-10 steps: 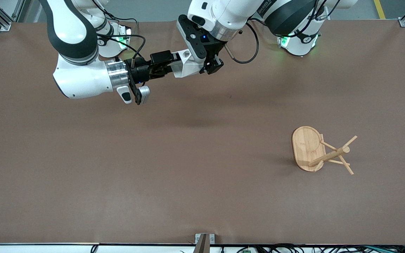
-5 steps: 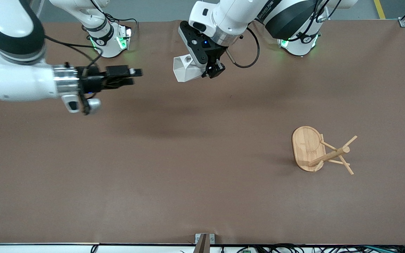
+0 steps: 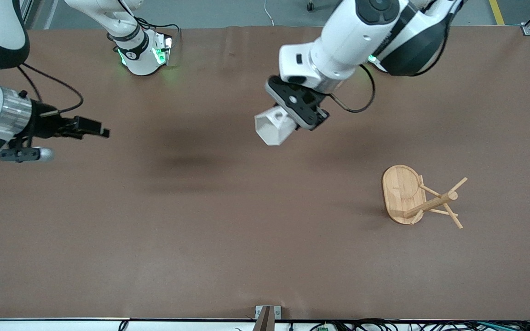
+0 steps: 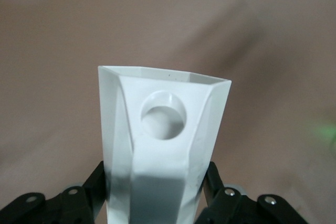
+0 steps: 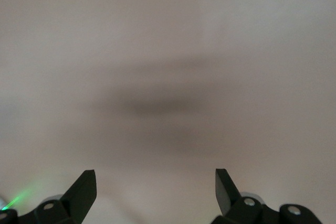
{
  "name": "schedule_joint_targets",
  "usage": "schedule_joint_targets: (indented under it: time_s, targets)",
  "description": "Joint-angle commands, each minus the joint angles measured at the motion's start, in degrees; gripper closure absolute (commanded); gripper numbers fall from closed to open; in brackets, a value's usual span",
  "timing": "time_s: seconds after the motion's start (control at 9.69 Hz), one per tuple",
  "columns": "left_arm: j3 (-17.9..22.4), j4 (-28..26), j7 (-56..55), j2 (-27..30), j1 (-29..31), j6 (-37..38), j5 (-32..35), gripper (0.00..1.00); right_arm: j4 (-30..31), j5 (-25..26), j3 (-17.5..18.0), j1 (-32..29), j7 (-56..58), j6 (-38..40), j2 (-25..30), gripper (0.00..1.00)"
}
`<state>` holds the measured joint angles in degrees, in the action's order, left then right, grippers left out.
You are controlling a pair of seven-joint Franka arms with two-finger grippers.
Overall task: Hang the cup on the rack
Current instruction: 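Carry the cup with the left gripper over the wooden rack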
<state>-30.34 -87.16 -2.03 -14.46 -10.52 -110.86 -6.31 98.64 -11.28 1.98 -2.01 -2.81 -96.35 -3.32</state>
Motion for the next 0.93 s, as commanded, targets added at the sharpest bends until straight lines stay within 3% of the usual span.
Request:
schedule_joint_targets:
  time_s: [0.0,0.1,0.31,0.52,0.62,0.83]
  targets:
    - [-0.3,-1.3,-8.5,-1.8,2.6,-0.6,2.8,1.00,-4.3,10.8,-1.2,0.2,-1.5,-3.1,0.7,0.00]
    - [-0.4,-1.5,-9.1,-2.7,4.3,-0.4,2.8,1.00,-5.6,10.9,-3.7,0.9,-0.6,-2.0,1.1,0.00]
    - [-0.3,-6.1,-9.1,-2.1,7.7,-0.8,2.8,0.99,-8.5,11.5,-4.2,1.2,-1.5,4.9,3.4,0.00]
    - [4.9,-11.5,-3.2,-0.5,8.8,-1.8,3.8,0.99,-16.6,11.5,-6.4,0.1,-0.6,14.5,3.5,0.00]
    - [7.2,-12.7,1.9,-0.5,9.0,-2.4,3.8,0.99,-18.1,11.1,-6.7,0.2,-0.7,17.9,3.8,0.00]
    - [12.9,-15.2,12.9,0.5,8.8,-2.4,3.8,0.99,-17.3,11.6,-6.7,0.1,-0.8,17.3,5.1,0.00]
